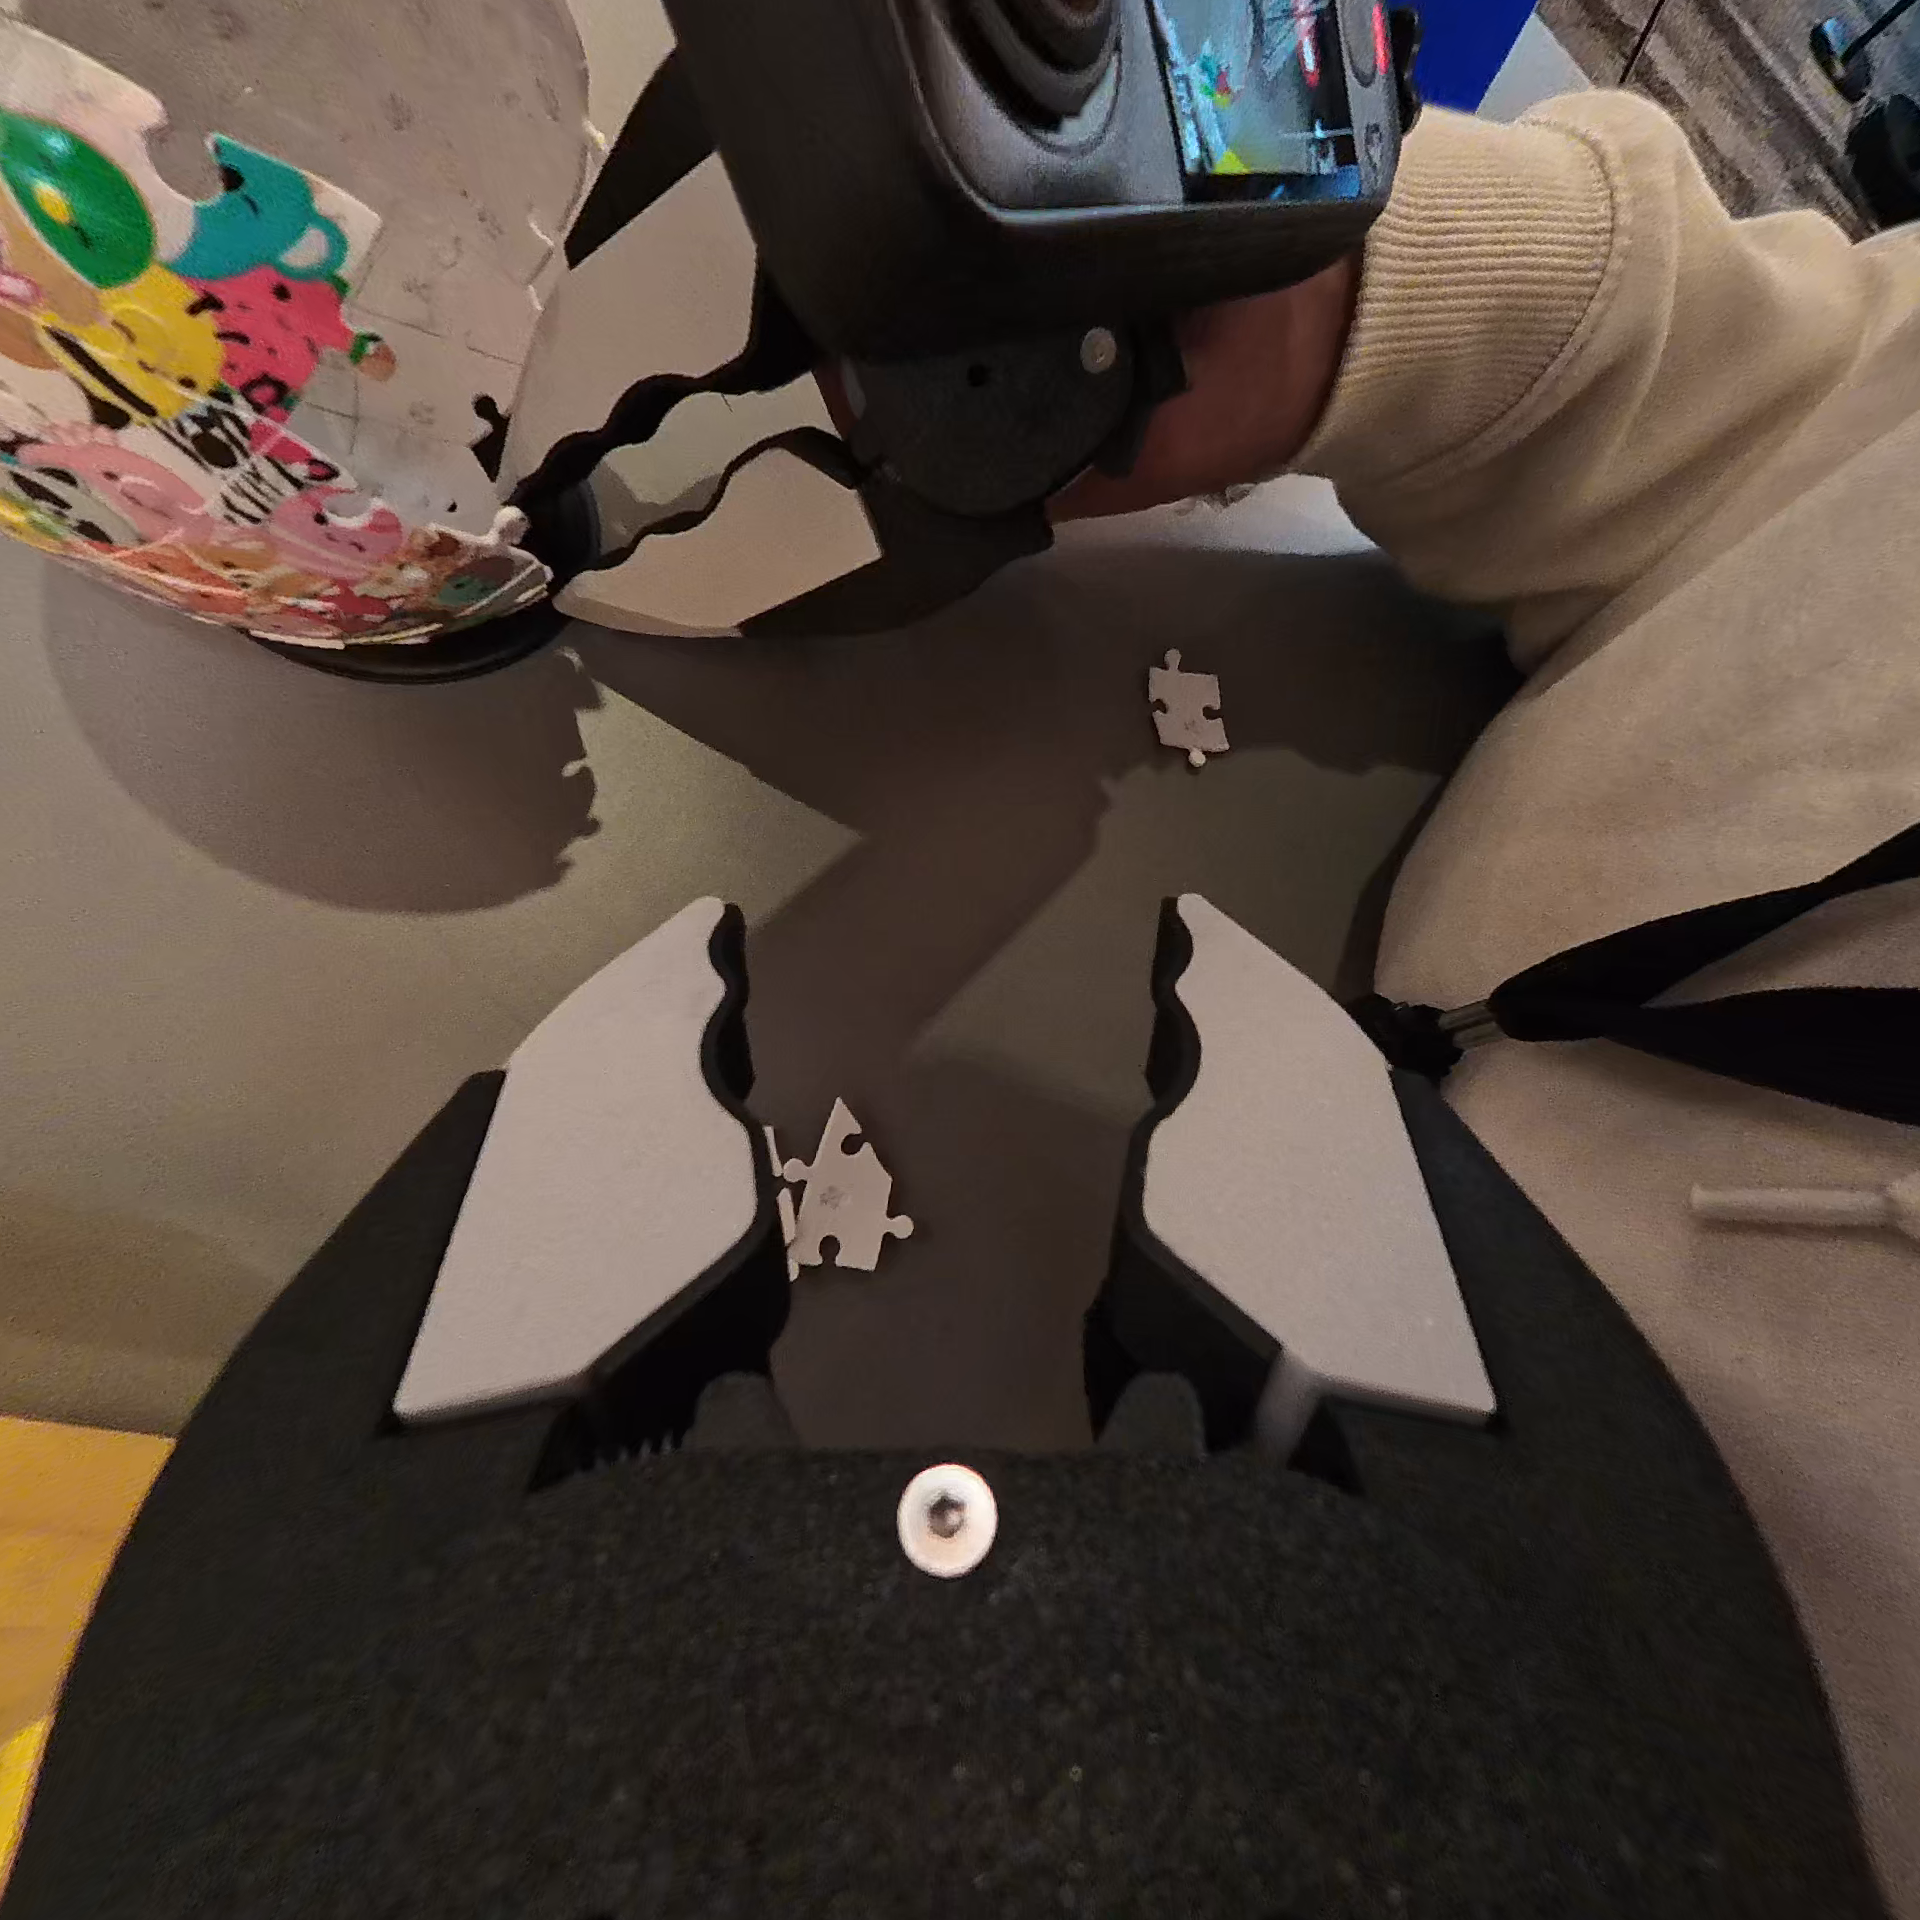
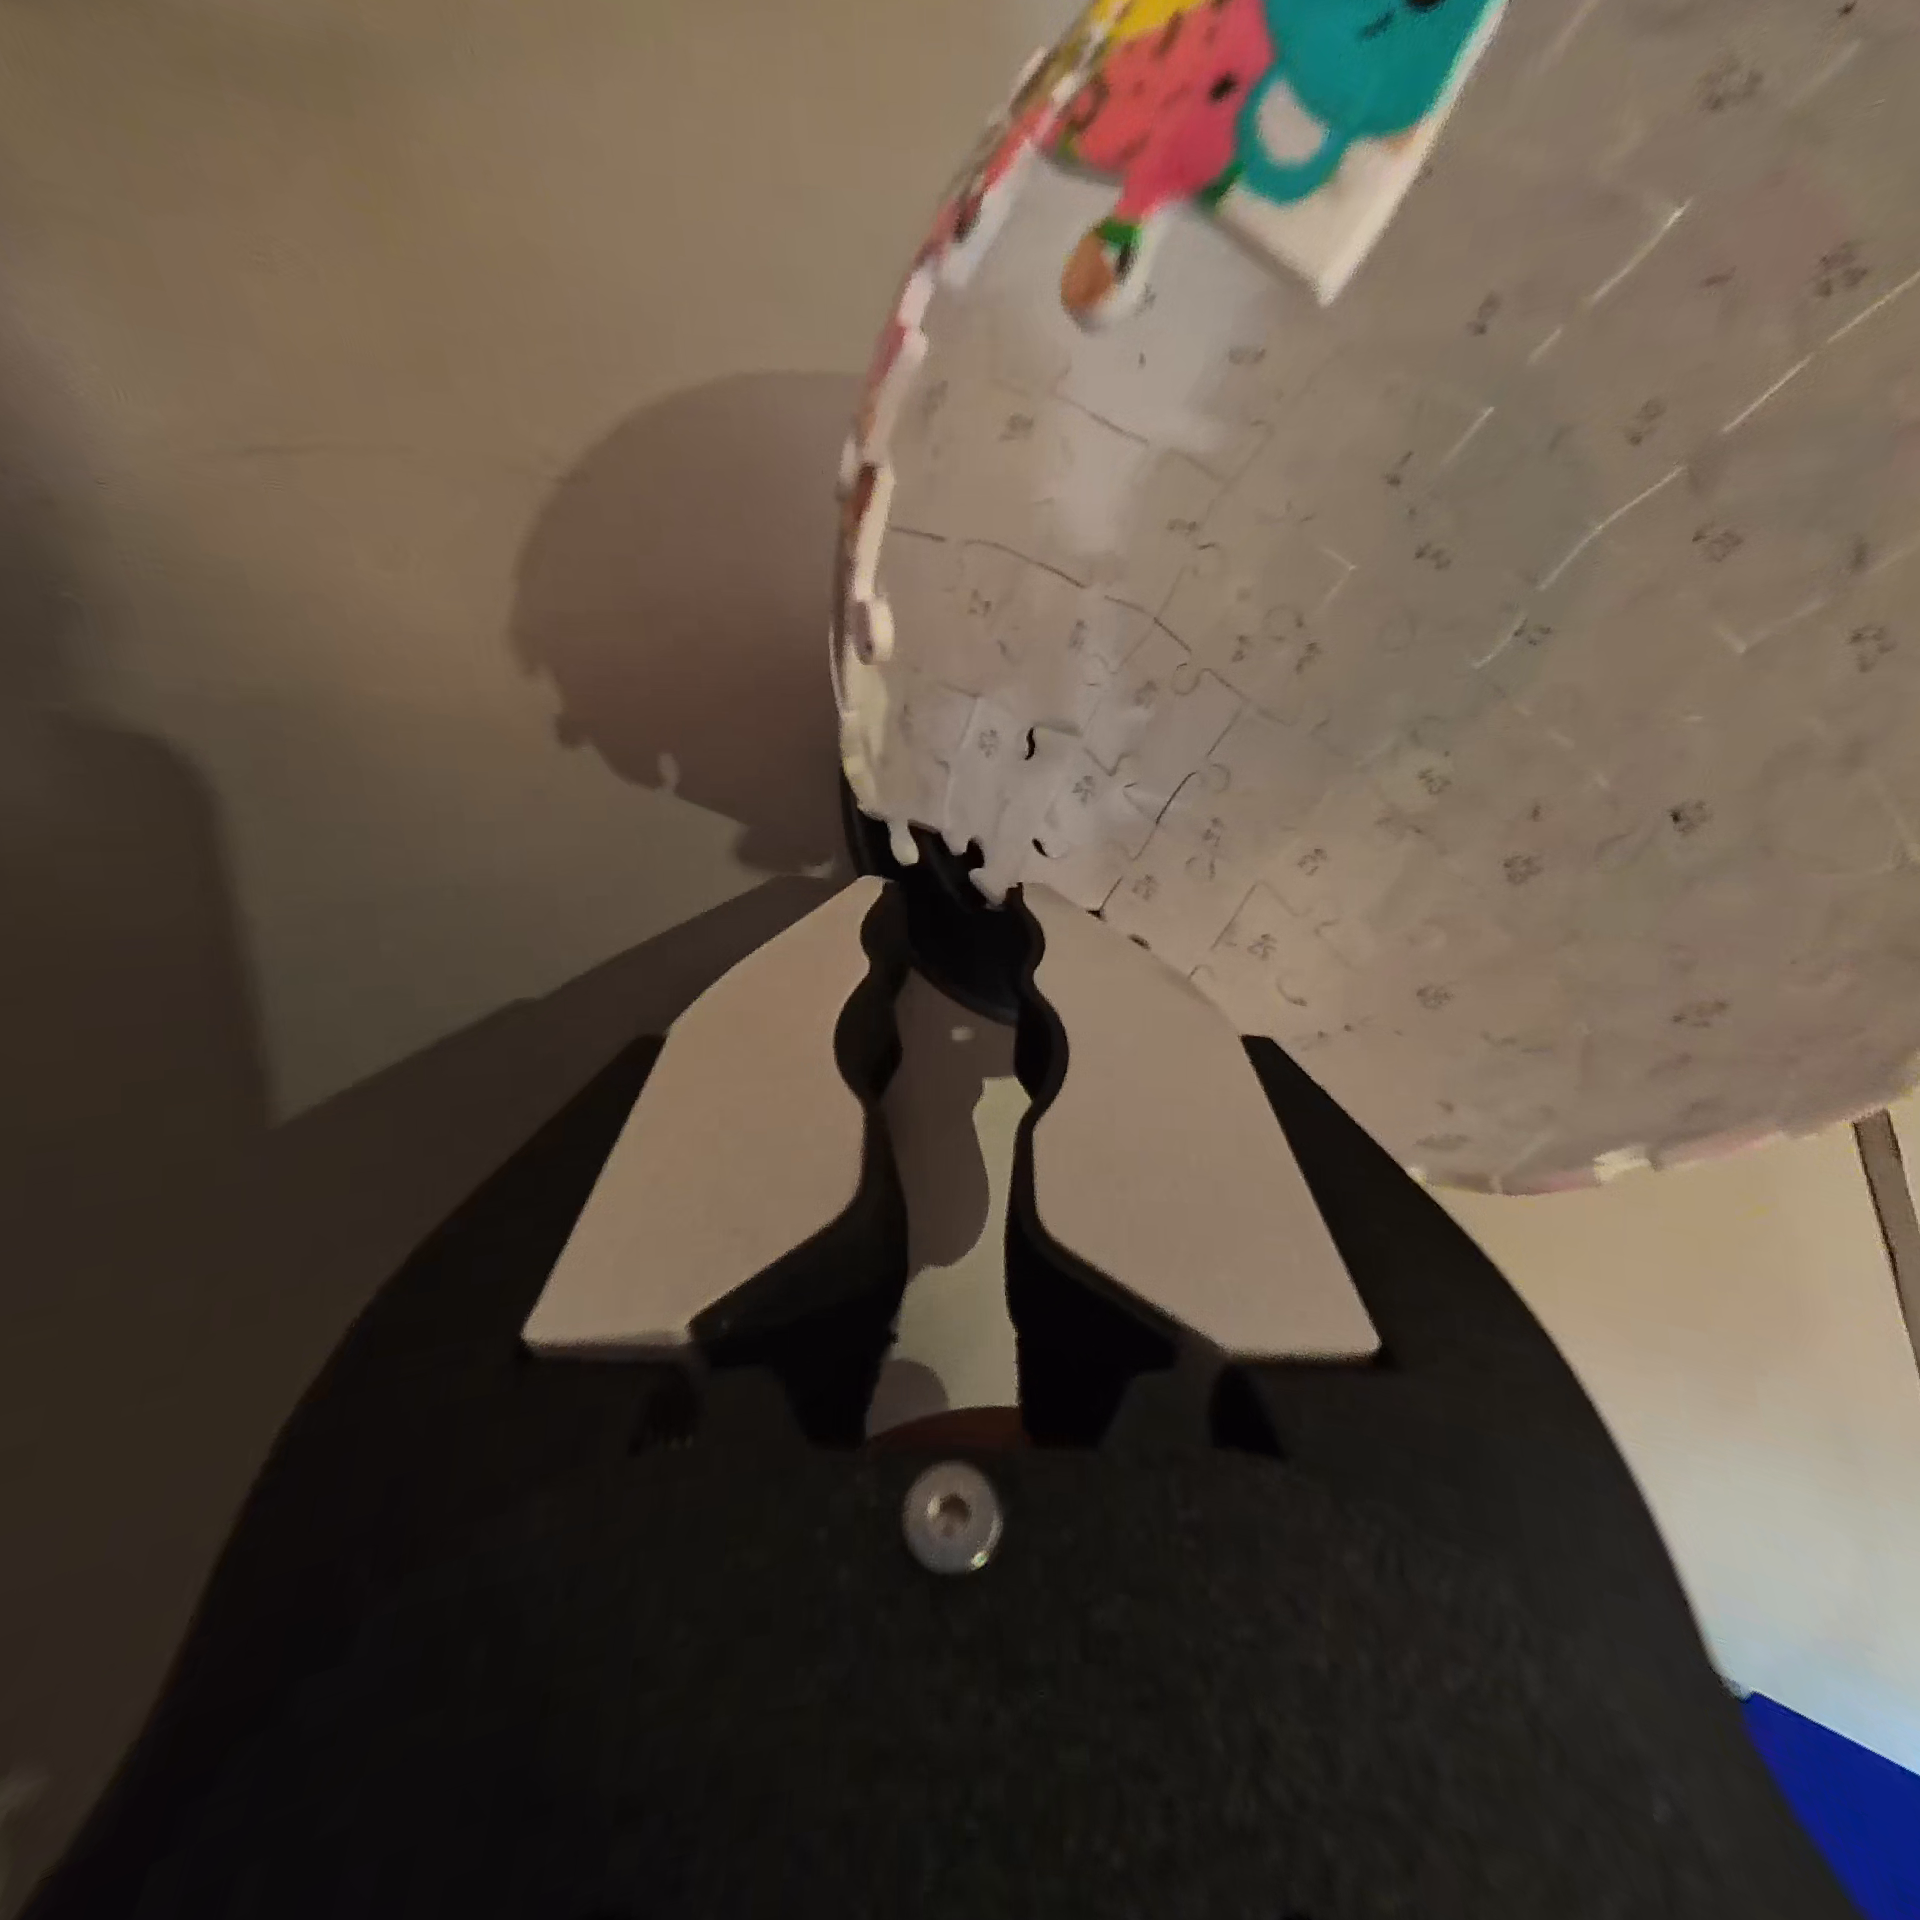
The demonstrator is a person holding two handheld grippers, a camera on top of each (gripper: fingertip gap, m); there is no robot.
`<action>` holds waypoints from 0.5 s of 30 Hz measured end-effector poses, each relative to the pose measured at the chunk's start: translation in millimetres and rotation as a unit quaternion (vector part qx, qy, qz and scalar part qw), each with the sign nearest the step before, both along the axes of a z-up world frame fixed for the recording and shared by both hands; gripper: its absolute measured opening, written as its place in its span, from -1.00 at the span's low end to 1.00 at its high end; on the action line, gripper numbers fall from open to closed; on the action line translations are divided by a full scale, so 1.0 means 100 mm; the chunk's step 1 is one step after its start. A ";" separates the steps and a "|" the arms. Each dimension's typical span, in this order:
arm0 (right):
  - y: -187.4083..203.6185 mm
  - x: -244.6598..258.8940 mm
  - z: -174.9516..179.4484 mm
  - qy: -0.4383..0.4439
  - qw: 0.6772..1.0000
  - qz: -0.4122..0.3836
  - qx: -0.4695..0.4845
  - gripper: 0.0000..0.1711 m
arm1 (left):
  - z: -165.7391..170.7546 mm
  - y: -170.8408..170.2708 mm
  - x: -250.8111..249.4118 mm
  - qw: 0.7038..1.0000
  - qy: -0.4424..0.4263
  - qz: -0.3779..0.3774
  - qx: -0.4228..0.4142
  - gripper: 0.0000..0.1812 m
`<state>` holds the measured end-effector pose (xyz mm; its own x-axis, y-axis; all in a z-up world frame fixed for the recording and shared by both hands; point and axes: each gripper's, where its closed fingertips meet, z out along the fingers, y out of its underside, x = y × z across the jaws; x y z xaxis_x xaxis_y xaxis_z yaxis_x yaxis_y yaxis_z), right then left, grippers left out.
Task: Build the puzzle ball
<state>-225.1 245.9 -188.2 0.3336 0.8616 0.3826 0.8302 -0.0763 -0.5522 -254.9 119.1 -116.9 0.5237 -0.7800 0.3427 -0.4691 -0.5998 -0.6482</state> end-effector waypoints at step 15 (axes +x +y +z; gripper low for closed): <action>0.00 -0.01 0.06 0.107 0.992 -0.048 -0.054 -0.85 | -0.02 -0.03 0.00 1.000 -0.003 0.003 -0.008 -0.18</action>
<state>-226.2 245.9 -182.1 0.4806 0.8538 0.2001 0.6801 -0.2188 -0.6997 -255.2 116.1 -118.5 0.5255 -0.7718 0.3581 -0.4616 -0.6122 -0.6420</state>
